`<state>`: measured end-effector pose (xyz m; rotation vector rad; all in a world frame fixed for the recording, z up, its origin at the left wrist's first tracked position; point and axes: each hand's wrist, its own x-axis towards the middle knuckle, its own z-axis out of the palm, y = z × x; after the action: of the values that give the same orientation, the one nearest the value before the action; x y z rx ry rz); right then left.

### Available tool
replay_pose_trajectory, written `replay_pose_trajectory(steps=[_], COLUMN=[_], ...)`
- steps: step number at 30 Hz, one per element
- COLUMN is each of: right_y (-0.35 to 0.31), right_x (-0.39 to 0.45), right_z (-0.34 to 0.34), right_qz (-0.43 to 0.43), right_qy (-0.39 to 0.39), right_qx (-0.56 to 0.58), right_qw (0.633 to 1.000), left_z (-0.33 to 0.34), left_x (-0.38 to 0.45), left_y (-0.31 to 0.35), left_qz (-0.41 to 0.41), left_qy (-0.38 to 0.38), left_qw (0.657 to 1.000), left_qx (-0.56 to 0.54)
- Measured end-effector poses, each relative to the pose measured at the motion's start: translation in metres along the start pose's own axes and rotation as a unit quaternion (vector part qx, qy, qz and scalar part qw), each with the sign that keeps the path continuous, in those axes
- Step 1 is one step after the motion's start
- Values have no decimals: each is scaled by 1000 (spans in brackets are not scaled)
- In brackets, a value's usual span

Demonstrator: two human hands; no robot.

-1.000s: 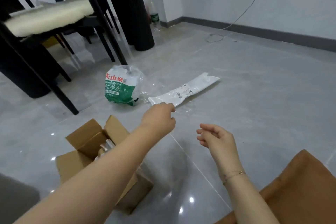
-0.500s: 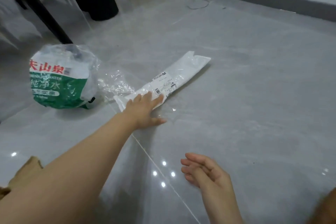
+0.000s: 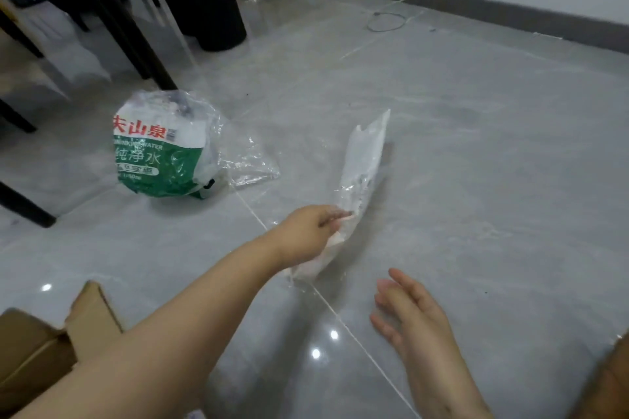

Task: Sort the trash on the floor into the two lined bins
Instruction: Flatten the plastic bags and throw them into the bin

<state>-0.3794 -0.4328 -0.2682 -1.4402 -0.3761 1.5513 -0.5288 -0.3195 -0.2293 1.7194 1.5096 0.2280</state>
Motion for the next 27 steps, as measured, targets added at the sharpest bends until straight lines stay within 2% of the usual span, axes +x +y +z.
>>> replay_pose_trajectory(steps=[2, 4, 6, 9, 11, 15, 19, 21, 22, 24, 27], right_y=[-7, -14, -18, -19, -17, -15, -8, -1, 2, 9, 17], right_x=[-12, -25, -31, -39, -39, -39, -36, -32, -30, -23, -15], right_z=[3, 4, 6, 4, 2, 0, 5, 7, 8, 10, 11], right_qz=[4, -3, -12, -34, -27, -16, -71, -88, -90, -91, -98], right_qy=[-44, -85, -94, -64, -55, -58, -20, -10, -12, -25, -29], right_qx=[14, 42, 42, 16, 30, 89, 55, 20, 9, -28, -65], right_qw=[999, 996, 995, 997, 998, 994, 996, 996, 996, 995, 993], left_z=[2, 6, 11, 22, 26, 6, -44, -65, -73, -89, -100], left_x=[-28, -53, -68, -84, -89, -85, -48, -23, -10, 14, 45], left_y=[10, 15, 15, 17, 16, 11, -10, -27, -36, -55, -81], left_qz=[-10, -3, 4, -10, -36, -92, -121, -105, -96, -60, -9], left_qy=[-24, -35, -25, -1, 14, 24, 145, 188, 195, 191, 169], left_qw=[979, 945, 927, 902, 899, 949, 969, 976, 973, 945, 893], left_qx=[-200, -325, -374, -432, -437, -302, -158, -27, 73, 257, 418])
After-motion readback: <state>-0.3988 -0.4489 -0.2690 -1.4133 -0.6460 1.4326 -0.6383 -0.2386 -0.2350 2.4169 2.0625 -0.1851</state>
